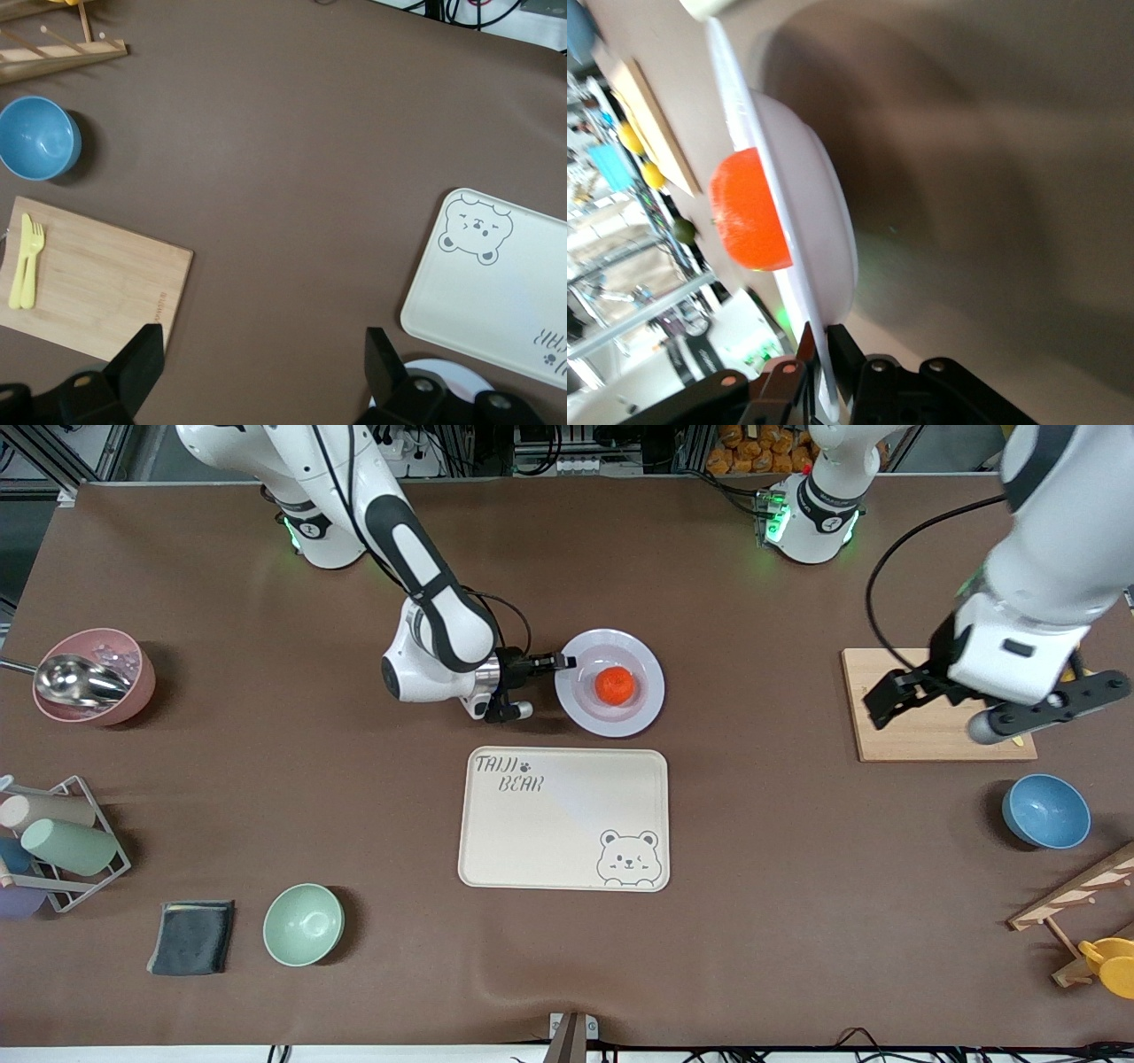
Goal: Place orange and plate with both arms
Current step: 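Slide the plate onto the bear tray with the right gripper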
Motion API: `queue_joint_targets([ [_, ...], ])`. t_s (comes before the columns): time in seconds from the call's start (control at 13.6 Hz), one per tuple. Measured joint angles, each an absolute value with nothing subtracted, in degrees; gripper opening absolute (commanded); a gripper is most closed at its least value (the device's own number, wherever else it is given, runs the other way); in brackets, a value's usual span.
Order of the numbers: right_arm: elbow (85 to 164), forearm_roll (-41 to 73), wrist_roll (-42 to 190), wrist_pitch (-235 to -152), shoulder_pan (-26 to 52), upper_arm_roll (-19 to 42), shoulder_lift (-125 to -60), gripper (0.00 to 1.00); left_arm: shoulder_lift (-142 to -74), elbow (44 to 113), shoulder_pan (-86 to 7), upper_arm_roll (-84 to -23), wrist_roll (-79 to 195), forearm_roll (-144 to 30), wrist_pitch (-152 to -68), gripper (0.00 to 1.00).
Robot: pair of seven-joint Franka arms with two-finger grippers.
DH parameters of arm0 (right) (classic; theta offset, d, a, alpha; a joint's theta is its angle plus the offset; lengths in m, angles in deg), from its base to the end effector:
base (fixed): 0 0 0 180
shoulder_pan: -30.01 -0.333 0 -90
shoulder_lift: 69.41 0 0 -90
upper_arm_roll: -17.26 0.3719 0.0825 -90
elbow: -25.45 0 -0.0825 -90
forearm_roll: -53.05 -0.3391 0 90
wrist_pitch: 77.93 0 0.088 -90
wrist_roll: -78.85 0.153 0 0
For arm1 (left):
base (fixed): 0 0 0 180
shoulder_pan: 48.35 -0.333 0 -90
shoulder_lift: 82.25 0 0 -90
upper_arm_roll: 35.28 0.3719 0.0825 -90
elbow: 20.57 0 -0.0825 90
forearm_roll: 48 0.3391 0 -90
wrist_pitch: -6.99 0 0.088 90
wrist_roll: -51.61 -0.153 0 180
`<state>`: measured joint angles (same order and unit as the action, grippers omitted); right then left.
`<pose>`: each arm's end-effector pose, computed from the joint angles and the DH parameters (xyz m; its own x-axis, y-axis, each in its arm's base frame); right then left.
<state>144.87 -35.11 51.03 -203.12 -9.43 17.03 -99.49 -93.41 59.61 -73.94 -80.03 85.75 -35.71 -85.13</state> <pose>0.4025 0.4244 0.2239 0.9196 0.1117 -0.3767 -0.2452 -0.5860 -0.7723 0.5616 -0.1117 0.6329 0.9579 0.2691 0.1004 0.2729 -0.9617 -0.0257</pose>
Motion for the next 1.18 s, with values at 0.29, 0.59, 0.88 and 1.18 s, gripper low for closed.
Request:
queue_joint_targets([
  [0.29,144.73,-40.08,51.03,-203.19,-6.85,16.89,-97.87,0.00,-91.71,59.62,-77.36,-79.96,79.60,-37.00,-84.27,1.00],
  [0.59,144.48,-43.05,50.79,-199.44,-2.77,16.75,-95.95,0.00,-90.60,59.61,-79.21,-78.76,71.89,-42.02,-83.96,1.00],
  [0.88,141.35,-43.92,49.29,-198.97,2.66,16.48,-96.44,0.00,-85.24,60.84,-64.46,-55.99,61.63,-47.76,-82.70,1.00],
  [1.18,134.04,-43.98,46.12,-198.99,5.62,16.38,-103.36,0.00,-82.83,63.08,-50.13,-41.45,60.79,-47.86,-80.92,1.00],
])
